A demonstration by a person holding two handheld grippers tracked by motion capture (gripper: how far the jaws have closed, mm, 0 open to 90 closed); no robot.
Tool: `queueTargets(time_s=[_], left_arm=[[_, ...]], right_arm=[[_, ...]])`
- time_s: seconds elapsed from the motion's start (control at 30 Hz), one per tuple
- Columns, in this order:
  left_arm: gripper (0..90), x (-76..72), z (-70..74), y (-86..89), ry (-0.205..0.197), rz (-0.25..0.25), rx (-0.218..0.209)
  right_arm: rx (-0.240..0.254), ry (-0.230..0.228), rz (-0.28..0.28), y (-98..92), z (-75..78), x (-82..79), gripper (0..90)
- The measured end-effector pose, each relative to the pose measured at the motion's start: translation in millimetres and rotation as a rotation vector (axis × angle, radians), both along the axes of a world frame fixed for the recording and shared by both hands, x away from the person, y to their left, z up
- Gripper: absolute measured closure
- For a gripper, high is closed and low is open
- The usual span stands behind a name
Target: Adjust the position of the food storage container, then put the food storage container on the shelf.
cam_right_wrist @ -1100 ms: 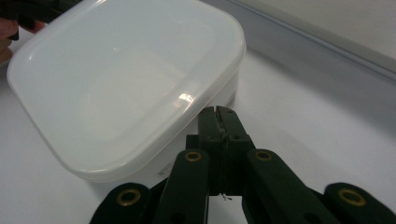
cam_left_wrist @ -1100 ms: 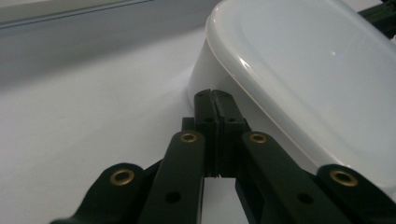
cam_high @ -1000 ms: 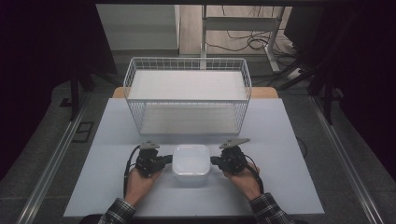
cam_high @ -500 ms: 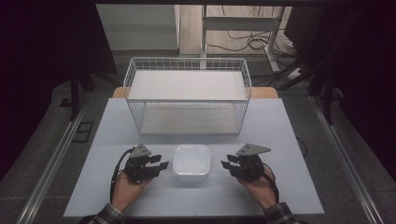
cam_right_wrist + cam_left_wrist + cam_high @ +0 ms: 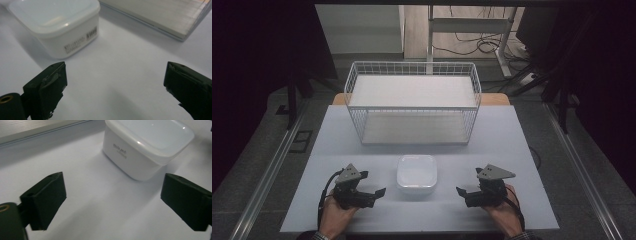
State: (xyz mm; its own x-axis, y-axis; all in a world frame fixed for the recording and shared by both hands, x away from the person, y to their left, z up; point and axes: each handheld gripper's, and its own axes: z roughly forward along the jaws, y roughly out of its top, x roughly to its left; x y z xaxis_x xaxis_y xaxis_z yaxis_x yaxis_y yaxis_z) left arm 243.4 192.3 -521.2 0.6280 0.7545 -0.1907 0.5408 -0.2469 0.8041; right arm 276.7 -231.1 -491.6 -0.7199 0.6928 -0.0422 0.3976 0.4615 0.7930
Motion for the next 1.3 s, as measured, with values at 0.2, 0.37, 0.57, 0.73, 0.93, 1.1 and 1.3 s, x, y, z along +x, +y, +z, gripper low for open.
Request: queueTargets(time_s=[0.2, 0.37, 0.57, 0.73, 0.93, 1.1, 1.3], left_arm=[[3.0, 1.4, -4.7, -2.4, -0.032, -0.018, 0.034], [2.5, 3.8, -6.3, -4.0, -0.031, -0.020, 0.049], [5.2, 7.3, -1.0, -1.0, 0.007, -0.019, 0.016], [3.6, 11.9, 6.9, -5.2, 0.031, -0.042, 0.014], [3.9, 17.4, 13.7, -12.4, 0.040, -0.088, -0.008], [6.9, 22.3, 18.5, -19.1, 0.043, -0.115, -0.015], [11.0, 29.1, 25.6, -27.5, 0.043, -0.125, -0.011]], right_arm=[[0.019, 0.052, 0.001, -5.4, -7.1, 4.3, 0.7], [0.038, 0.051, -0.002, -7.3, -5.8, 5.5, 0.7], [0.080, 0.066, 0.008, -3.9, -4.6, 7.4, 0.8], [0.083, 0.080, 0.013, 8.6, 1.3, 9.3, 0.6], [0.099, 0.115, -0.003, 20.0, 7.7, 15.2, 0.0], [0.102, 0.132, 0.006, 27.1, 10.7, 18.2, 0.0], [0.083, 0.176, 0.030, 41.5, 14.7, 24.6, 1.2]])
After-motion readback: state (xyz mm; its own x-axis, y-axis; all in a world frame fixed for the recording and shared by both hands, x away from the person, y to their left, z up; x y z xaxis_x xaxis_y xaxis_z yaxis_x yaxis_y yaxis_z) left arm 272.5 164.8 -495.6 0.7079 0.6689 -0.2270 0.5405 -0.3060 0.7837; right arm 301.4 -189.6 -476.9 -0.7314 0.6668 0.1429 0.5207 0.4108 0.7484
